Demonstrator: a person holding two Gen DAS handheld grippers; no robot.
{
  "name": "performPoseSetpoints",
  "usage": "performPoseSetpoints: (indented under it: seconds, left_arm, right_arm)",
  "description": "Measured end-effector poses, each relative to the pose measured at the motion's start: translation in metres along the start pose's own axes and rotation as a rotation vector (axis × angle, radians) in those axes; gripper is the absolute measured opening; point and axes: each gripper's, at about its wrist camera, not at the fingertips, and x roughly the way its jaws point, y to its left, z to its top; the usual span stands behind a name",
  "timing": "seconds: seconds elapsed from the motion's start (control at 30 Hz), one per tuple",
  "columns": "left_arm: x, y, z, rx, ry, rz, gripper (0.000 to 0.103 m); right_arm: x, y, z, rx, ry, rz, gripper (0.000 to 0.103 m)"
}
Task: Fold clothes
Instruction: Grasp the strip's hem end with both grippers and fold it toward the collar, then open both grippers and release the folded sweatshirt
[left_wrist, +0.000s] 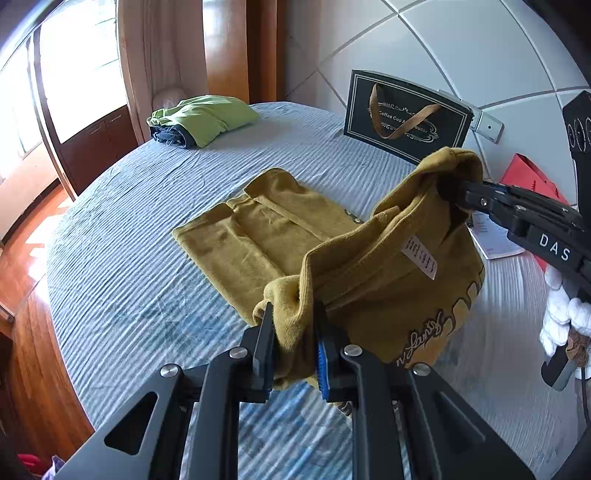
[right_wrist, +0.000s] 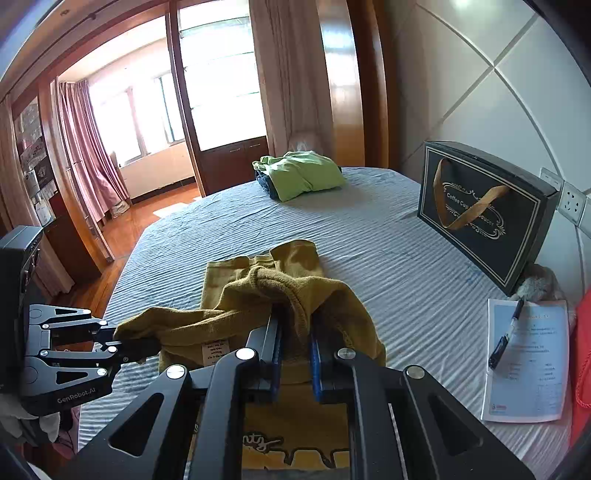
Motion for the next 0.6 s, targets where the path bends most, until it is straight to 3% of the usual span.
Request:
performPoseSetpoints:
  seconds: [0.23, 0.4, 0.43, 0.5, 0.53, 0.6]
  left_arm:
    - [0.075, 0.072, 0.047, -0.001, 0.095, -0.089, 0.017]
    - [0.131, 0.117, 0.079, 0.020, 0.175, -0.169, 0.018]
    - [0.137, 0.122, 0.084, 0.030, 0.177, -0.184, 0.023]
    - [0.137, 0.127, 0.092, 0.065, 0.156, -0.202, 0.056]
    - [0.137, 0.129, 0.096, 0.083, 0.144, -0.209, 0.079]
    - [0.128, 0.135, 0.104, 0.119, 0.124, -0.222, 0.080]
  right_arm:
    - [0.119, 0.000, 0.044, -0.004, 0.099, -0.011, 0.012]
    - [0.207, -0.006, 0.061, 0.036, 0.238, -0.051, 0.012]
    - [0.219, -0.009, 0.062, 0.060, 0.274, -0.060, 0.012]
    - [0.244, -0.015, 0.063, 0.108, 0.345, -0.076, 0.021]
    - [0.246, -0.016, 0.065, 0.126, 0.352, -0.084, 0.032]
    - [0.237, -0.018, 0.068, 0.156, 0.332, -0.100, 0.042]
